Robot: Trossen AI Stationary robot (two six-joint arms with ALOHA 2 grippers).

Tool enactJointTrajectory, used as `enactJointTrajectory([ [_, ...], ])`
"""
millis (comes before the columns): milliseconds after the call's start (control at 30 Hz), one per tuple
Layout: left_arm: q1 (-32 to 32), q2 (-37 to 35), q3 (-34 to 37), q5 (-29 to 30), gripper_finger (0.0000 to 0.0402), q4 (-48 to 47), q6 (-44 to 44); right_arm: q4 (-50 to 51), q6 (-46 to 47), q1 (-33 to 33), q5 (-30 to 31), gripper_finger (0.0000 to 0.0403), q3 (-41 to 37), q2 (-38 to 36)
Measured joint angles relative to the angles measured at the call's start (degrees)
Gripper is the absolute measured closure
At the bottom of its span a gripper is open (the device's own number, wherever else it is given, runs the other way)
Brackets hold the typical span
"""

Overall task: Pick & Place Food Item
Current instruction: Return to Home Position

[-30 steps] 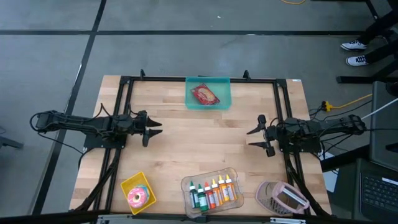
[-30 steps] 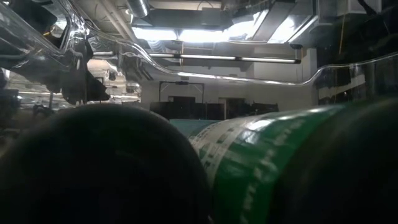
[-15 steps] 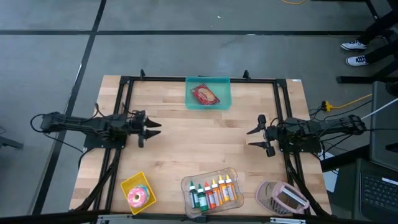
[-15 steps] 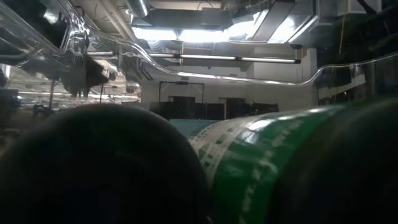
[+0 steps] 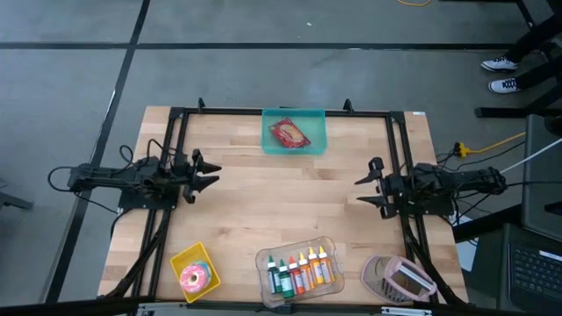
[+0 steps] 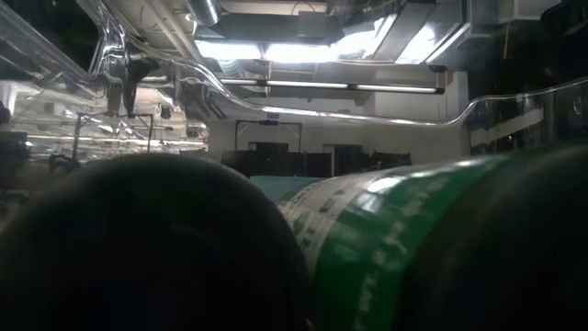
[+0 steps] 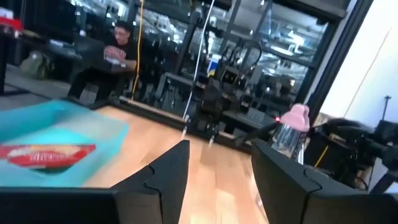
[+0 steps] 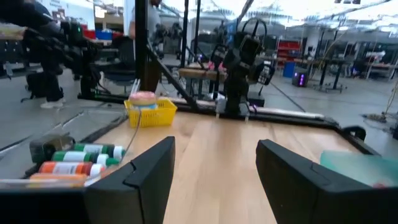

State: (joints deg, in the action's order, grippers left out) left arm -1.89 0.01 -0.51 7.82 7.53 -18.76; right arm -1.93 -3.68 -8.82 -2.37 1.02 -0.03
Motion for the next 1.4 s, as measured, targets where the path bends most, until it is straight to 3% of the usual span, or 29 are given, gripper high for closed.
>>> enactJointTrajectory([
  [1400,0.15,0.13,-0.02,0.01,0.0233,-0.98,0.00,-0.38,-0.12,-0.04,0.00,0.0179,-0.05,0.02],
])
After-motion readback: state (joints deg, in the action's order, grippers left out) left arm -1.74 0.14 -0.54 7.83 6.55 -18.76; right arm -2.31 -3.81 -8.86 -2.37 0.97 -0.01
